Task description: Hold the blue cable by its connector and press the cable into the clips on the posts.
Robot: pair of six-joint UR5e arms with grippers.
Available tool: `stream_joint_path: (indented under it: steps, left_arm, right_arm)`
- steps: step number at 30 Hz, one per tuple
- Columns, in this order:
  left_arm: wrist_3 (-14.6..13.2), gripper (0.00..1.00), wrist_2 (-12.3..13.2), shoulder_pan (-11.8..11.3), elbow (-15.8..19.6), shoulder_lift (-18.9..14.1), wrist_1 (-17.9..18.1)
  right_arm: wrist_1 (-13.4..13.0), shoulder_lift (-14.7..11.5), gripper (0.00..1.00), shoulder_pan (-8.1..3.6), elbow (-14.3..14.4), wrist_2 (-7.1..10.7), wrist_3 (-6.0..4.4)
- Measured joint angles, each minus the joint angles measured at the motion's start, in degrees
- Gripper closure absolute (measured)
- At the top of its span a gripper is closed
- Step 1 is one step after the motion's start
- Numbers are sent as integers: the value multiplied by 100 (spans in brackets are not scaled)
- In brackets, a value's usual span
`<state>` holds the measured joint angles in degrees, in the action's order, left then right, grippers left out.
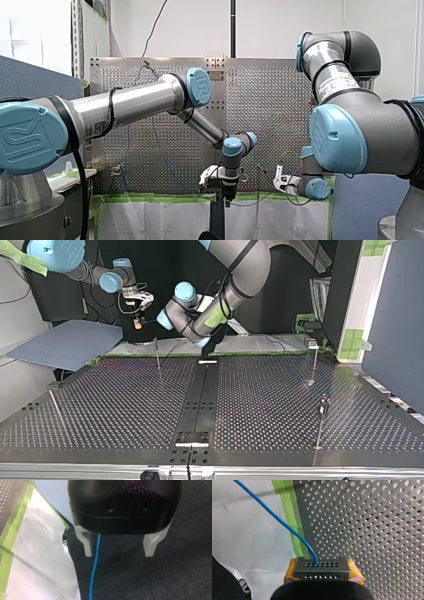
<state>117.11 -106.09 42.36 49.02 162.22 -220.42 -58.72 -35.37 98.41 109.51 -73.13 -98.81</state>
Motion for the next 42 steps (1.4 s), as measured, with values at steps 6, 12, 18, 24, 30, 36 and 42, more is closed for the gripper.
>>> stream_joint_path:
  steps: [6, 12, 18, 24, 30, 36, 42]
  left_arm:
    - [18, 0, 18, -56, -6, 4, 260]
    - [41, 0, 35, -110, 72, 8, 499]
    - [15, 0, 36, -138, 56, 135, 636]
    - [-13, 0, 31, -183, -145, 428, 780]
    - [-70, 0, 98, -203, -440, 729, 820]
    - [-122, 0, 224, -246, -520, 1034, 911]
    - [-150, 0, 271, -282, -381, 1348, 1083]
  right_arm:
    - [14, -2, 100, 13, -2, 0, 0]
    - [25, -8, 100, 31, -11, 0, 0]
    - [34, -17, 100, 61, -19, 0, 0]
    - [45, -22, 100, 83, -35, -2, 0]
    - [92, -27, 100, 100, -81, -19, 0]
    - [112, -28, 100, 105, -97, -26, 7]
    - [127, -29, 100, 108, -99, -28, 13]
